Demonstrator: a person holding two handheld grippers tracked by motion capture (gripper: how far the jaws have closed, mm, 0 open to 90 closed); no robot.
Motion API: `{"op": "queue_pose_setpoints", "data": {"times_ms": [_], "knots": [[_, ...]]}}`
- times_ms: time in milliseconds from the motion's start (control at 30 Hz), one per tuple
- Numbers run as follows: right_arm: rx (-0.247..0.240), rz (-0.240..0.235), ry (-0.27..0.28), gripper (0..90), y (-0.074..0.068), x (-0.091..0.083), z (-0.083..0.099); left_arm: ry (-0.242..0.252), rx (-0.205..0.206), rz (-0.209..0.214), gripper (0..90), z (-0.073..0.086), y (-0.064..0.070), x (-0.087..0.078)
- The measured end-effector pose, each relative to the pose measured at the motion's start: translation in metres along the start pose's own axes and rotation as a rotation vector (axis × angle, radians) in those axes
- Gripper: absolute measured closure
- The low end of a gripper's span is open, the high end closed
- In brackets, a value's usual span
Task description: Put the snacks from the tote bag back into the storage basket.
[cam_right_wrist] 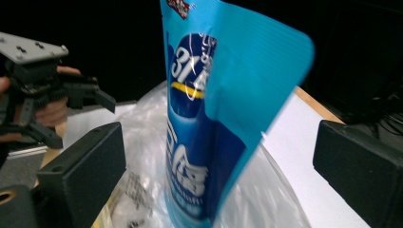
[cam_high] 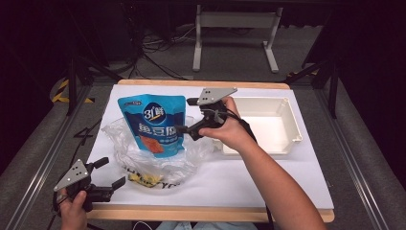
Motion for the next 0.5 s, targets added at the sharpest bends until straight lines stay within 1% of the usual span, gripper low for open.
{"op": "queue_pose_setpoints", "data": {"times_ms": [33, 100, 133, 167, 200, 233, 300, 333, 367, 467, 500], "knots": [[0.011, -0.016, 0.025, 4.1, -0.001, 0.006, -0.002, -0.001, 0.000, 0.003, 2.1, 0.000, 0.000, 0.000], [0.013, -0.021, 0.049, 4.2, -0.001, 0.014, -0.003, 0.002, 0.001, 0.005, 2.1, 0.000, 0.000, 0.000], [0.013, -0.021, 0.049, 4.2, -0.001, 0.014, -0.003, 0.002, 0.001, 0.005, 2.1, 0.000, 0.000, 0.000], [0.020, -0.034, 0.052, 4.2, -0.001, 0.021, -0.001, -0.002, -0.001, 0.006, 2.1, 0.000, 0.000, -0.001], [0.025, -0.042, 0.046, 4.3, -0.001, 0.026, 0.001, 0.007, -0.004, 0.006, 2.1, -0.001, 0.000, -0.001], [0.025, -0.042, 0.046, 4.3, -0.001, 0.026, 0.001, 0.007, -0.004, 0.006, 2.1, -0.001, 0.000, -0.001], [0.035, -0.044, 0.028, 4.3, -0.001, 0.036, 0.007, 0.007, -0.006, 0.008, 2.1, -0.001, 0.000, -0.001], [0.049, -0.045, 0.025, 4.5, -0.001, 0.039, 0.009, 0.010, -0.006, 0.006, 2.1, -0.001, 0.000, 0.000], [0.069, -0.049, 0.024, 4.6, -0.002, 0.043, 0.011, 0.011, -0.007, 0.004, 2.1, -0.001, 0.000, 0.000], [0.080, -0.051, 0.033, 4.9, -0.003, 0.050, 0.015, 0.011, -0.005, 0.003, 2.1, -0.001, 0.000, 0.000], [0.076, -0.047, 0.036, 5.0, -0.003, 0.052, 0.017, 0.007, -0.004, 0.003, 2.1, -0.001, 0.000, 0.000]]}}
Point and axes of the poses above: each handheld gripper's, and its own axes: x roughly forward along the jaws, z roughly out of its underside, y roughly to its right, the point moved 10 cm from there along x, roughly forward along the jaws, and after that the axes turned 5 degrees about -x, right-handed, at the moved point
